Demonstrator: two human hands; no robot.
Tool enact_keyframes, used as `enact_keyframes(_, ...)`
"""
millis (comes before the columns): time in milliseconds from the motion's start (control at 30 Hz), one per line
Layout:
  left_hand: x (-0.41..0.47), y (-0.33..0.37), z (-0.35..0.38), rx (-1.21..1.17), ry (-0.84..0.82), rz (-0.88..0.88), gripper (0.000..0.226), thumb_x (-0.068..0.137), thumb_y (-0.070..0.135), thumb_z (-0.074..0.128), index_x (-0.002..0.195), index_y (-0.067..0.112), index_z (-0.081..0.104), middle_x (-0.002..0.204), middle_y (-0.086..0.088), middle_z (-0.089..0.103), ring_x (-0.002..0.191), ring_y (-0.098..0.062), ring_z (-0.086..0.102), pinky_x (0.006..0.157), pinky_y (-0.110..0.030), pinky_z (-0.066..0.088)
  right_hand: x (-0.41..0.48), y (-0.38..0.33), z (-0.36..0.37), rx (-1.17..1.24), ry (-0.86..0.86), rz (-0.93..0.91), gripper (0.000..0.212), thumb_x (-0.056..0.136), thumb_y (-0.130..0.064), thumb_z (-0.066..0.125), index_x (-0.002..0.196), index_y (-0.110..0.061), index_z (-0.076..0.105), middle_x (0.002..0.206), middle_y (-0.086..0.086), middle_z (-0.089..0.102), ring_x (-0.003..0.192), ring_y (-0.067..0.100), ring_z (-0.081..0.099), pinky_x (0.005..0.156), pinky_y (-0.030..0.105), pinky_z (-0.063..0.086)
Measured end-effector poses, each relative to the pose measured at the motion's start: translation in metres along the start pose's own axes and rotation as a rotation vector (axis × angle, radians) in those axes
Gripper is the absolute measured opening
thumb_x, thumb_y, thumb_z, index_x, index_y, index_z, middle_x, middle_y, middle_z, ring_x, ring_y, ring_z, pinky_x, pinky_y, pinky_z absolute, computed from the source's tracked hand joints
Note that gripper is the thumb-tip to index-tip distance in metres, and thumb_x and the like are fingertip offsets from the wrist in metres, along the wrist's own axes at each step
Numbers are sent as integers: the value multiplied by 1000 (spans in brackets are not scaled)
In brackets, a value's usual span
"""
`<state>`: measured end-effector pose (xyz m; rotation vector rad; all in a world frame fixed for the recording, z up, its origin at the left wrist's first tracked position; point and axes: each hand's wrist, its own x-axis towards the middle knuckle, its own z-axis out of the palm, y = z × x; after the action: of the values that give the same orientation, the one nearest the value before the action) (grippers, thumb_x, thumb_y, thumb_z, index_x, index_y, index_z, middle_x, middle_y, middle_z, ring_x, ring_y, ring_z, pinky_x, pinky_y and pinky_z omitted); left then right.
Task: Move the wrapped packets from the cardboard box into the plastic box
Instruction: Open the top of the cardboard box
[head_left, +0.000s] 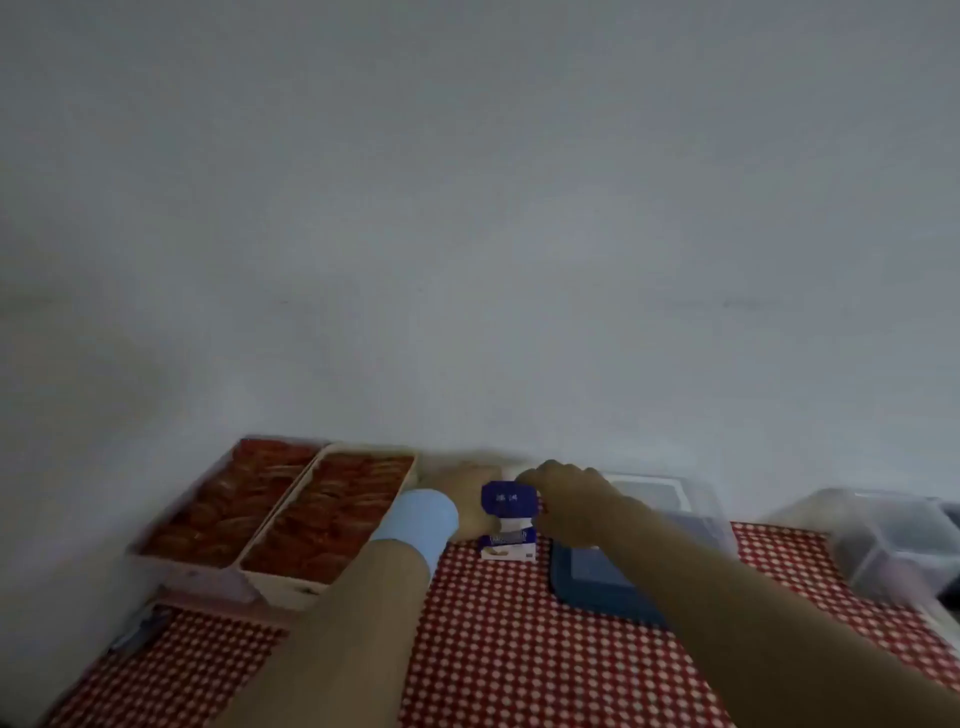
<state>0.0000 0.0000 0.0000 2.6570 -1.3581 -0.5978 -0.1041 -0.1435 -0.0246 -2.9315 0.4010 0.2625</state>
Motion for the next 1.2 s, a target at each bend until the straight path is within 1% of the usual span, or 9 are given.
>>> enact_keyframes(100,18,-12,22,-48,35,50,37,82,27,70,116,19,59,111,-1,62,100,-23,61,91,-42,52,22,5,25,-41,28,-6,62,92,-32,61,148,-25,34,137,5,48,123,29,51,103,45,41)
enact_keyframes(233,42,-34,57,-192,113,75,52,66,33,83,112,35,59,108,9,63,94,-14,63,87,-41,56,37,4,43,-149,64,4,62,90,-36,65,142,-23,34,136,6,51,124,30,51,108,52,31)
enact_keyframes(467,38,-48,93,-413,393,124,59,81,22,75,131,34,45,126,5,57,109,-15,59,97,-37,52,22,-1,51,-199,288,-49,42,90,-25,62,128,-21,43,120,3,59,115,26,56,116,62,11)
enact_keyframes(567,20,-46,99,-438,480,175,59,82,15,76,131,33,49,129,9,56,115,-10,55,97,-27,48,-6,0,57,-146,404,-88,41,94,-25,61,132,-27,44,126,-1,58,117,23,54,117,54,17)
enact_keyframes(733,-22,-27,114,-529,509,269,56,80,24,79,127,39,53,130,11,57,114,-4,56,100,-32,49,-72,-4,71,-36,555,-175,39,98,-21,56,135,-31,50,129,-10,58,114,15,56,100,33,35)
enact_keyframes(933,-48,-6,145,-655,465,306,34,90,28,70,121,37,58,126,8,63,111,-6,60,98,-32,52,-124,-12,103,192,554,-161,53,90,-17,59,140,-34,49,134,-10,58,111,13,59,89,30,53)
enact_keyframes(1033,-49,0,156,-724,502,284,29,94,30,64,122,36,61,125,9,64,113,-10,61,99,-36,52,-125,-12,122,202,620,-157,61,81,-32,72,136,-38,45,131,-17,57,111,6,55,98,31,46)
enact_keyframes(1133,-47,2,156,-716,526,283,30,95,30,63,125,33,61,125,8,63,113,-10,60,97,-33,53,-115,-9,131,192,762,-132,47,83,-35,75,124,-34,51,121,-16,62,110,8,55,101,29,36)
enact_keyframes(1200,-41,0,155,-704,520,274,32,95,33,62,127,32,61,127,7,62,112,-10,60,96,-33,54,-108,-6,132,217,812,-121,35,87,-33,74,118,-30,58,117,-13,66,106,11,59,92,27,41)
